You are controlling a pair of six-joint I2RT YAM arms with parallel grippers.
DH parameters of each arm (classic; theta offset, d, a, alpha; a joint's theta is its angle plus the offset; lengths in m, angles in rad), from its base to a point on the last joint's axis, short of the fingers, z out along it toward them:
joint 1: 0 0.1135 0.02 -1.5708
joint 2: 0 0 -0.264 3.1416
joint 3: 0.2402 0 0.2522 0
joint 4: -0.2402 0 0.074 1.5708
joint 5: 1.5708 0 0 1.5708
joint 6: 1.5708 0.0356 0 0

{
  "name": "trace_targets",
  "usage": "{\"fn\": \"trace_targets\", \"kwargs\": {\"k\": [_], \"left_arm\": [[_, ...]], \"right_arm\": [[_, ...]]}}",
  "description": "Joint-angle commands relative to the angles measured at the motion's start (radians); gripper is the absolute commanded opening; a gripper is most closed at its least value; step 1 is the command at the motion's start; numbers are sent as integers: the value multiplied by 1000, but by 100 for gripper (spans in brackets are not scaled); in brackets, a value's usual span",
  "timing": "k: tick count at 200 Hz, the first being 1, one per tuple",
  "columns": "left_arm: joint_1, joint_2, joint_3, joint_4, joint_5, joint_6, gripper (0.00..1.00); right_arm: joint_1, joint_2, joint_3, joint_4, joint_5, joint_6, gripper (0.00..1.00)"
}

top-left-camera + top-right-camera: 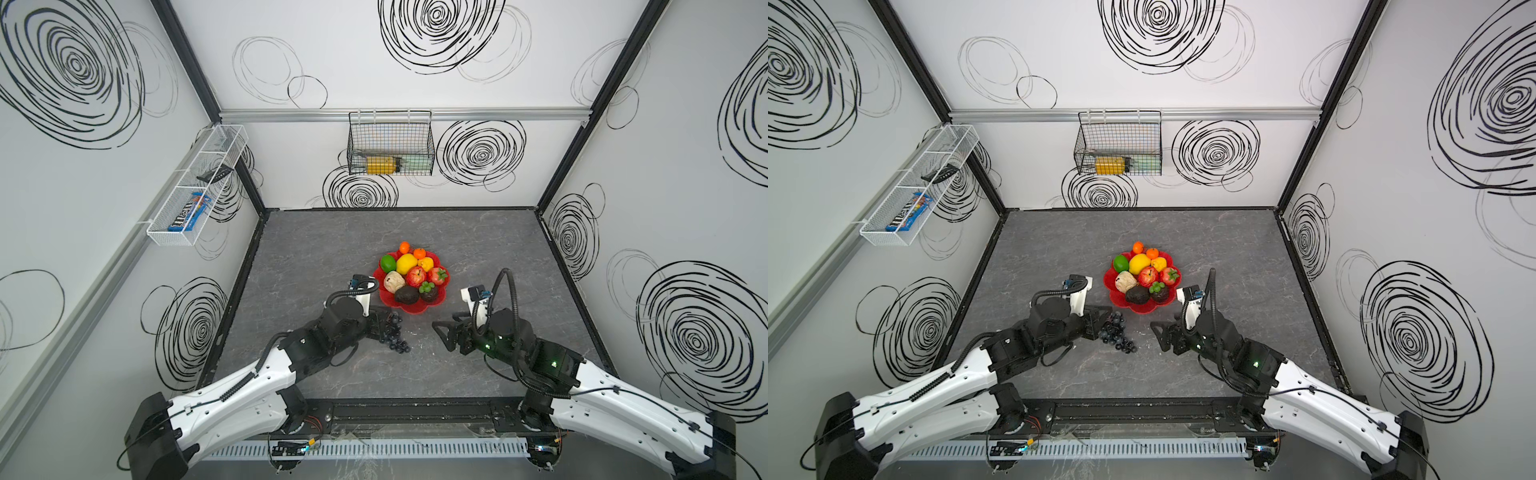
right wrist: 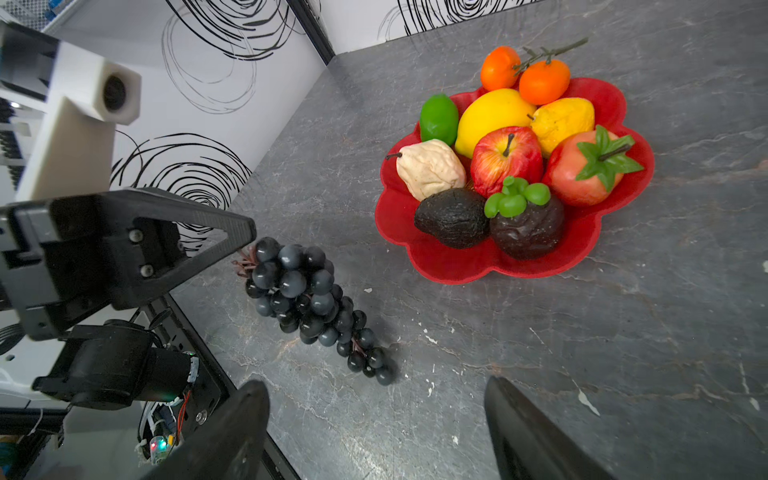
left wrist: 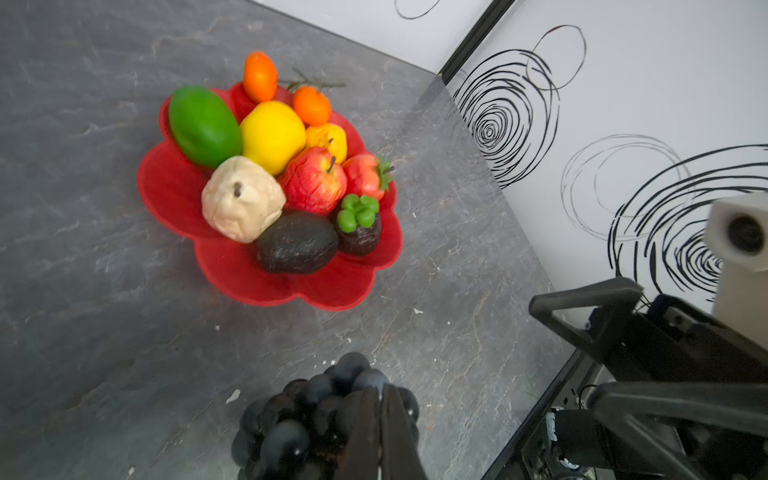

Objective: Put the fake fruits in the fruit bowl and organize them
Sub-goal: 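Close the left gripper on the grape stem and lift the bunch, then carry the grapes over the bowl and lower them onto the near fruits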

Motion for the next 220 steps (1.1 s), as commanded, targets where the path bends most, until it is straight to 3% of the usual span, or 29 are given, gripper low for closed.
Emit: {"fn": "trace_targets", "kwargs": {"k": [1,107,220], "left_arm": [[-38,32,98,25,-78,54,0],[-68,293,427,40,-33,134,0],[26,508,506,132,37,138,0]], "right_arm": [[7,-37,-18,-30,35,10,86],[7,-130,-41,-83,84,32,86],[7,-180,-77,-92,87,55,86]]}}
